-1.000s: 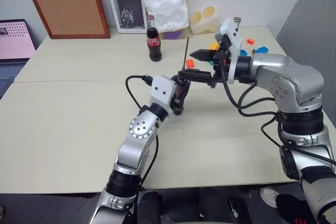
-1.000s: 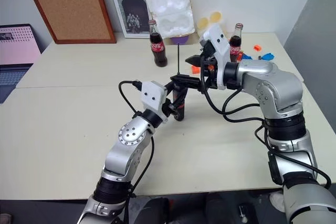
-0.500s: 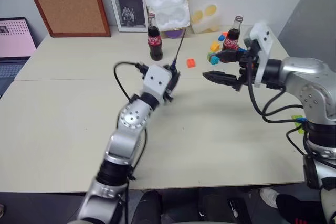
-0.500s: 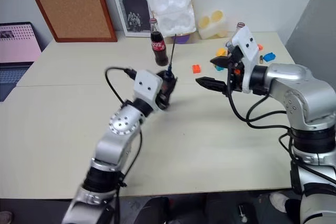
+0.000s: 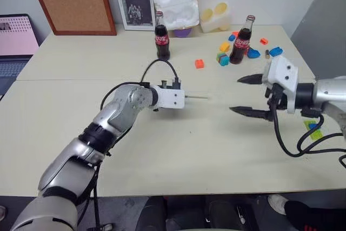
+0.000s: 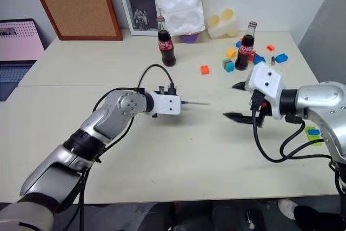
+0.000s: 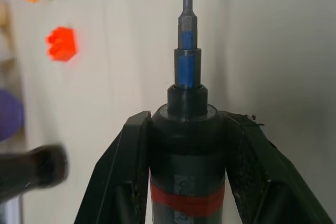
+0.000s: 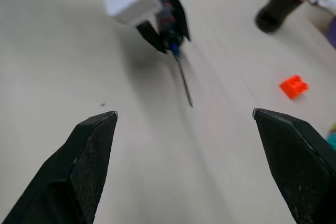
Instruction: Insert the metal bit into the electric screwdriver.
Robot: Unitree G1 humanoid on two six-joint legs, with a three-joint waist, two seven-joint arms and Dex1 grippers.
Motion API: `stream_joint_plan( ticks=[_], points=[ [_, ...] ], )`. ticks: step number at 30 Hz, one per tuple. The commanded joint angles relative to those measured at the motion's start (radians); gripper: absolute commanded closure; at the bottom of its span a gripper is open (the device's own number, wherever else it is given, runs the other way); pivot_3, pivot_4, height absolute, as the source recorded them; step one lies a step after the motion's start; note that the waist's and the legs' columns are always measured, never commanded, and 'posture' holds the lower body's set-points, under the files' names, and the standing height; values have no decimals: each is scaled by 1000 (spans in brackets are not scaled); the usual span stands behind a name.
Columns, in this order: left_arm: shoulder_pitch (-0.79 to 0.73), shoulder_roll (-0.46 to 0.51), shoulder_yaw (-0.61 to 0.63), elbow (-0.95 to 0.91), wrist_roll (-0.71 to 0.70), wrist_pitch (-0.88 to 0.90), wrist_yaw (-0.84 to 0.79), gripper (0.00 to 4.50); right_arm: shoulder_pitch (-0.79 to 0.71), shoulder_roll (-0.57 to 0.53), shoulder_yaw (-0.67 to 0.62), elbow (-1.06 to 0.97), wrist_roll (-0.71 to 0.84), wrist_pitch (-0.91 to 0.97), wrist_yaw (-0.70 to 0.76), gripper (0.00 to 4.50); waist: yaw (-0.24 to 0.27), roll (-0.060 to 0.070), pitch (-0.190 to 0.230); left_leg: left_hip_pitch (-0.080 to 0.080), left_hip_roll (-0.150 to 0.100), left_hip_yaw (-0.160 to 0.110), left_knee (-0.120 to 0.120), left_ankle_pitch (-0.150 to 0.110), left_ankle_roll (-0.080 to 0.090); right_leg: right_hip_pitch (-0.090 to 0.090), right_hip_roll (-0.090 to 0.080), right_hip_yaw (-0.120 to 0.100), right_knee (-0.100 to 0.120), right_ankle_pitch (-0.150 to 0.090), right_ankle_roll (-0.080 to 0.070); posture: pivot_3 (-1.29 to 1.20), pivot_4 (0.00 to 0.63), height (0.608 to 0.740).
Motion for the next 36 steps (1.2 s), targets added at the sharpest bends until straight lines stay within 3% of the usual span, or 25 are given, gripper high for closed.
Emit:
stream_joint_plan(
  ticks=[1,6,8,19,26,27,30,36],
  points=[
    [-42,-46,-39,120,30,-59,-57,2856,8,19,7,-30,-3,-8,-20,166,0,0,0,0,0,0,0,0,0,0,0,0,0,0,0,0,150,740],
    [-47,-77,-44,203,44,-93,-115,2856,13,31,30,-26,-16,-13,-27,166,0,0,0,1,0,0,1,0,0,0,0,0,1,0,0,0,150,740],
    [-46,-85,-34,219,39,-95,-131,2144,13,32,38,-22,-22,-17,-27,166,0,1,0,1,0,0,2,0,0,1,0,0,2,0,0,0,150,740],
    [-32,-97,21,241,51,-105,-115,10,11,27,47,3,-58,-43,-14,166,0,1,-1,3,0,-1,7,0,0,4,0,0,5,0,1,0,150,740],
    [-51,-106,148,214,-25,-51,-56,10,14,31,34,18,-72,-51,-18,166,-1,1,-1,3,0,-2,14,0,0,5,0,0,12,0,1,0,150,740],
    [-46,-96,212,175,-81,-4,-58,10,20,26,30,24,-81,-57,-21,166,-1,1,-1,3,0,-2,15,0,0,4,0,0,13,0,1,0,150,740],
    [13,-5,389,6,-242,146,-124,10,51,10,-3,40,-91,-73,-26,166,-5,-1,0,3,0,-2,16,0,0,2,1,0,17,0,1,0,150,740],
    [228,177,569,-315,-428,362,-227,10,91,-3,-49,62,-80,-93,-14,166,-21,0,0,2,2,-2,14,0,0,0,2,0,19,1,-2,0,150,740]
  ],
)
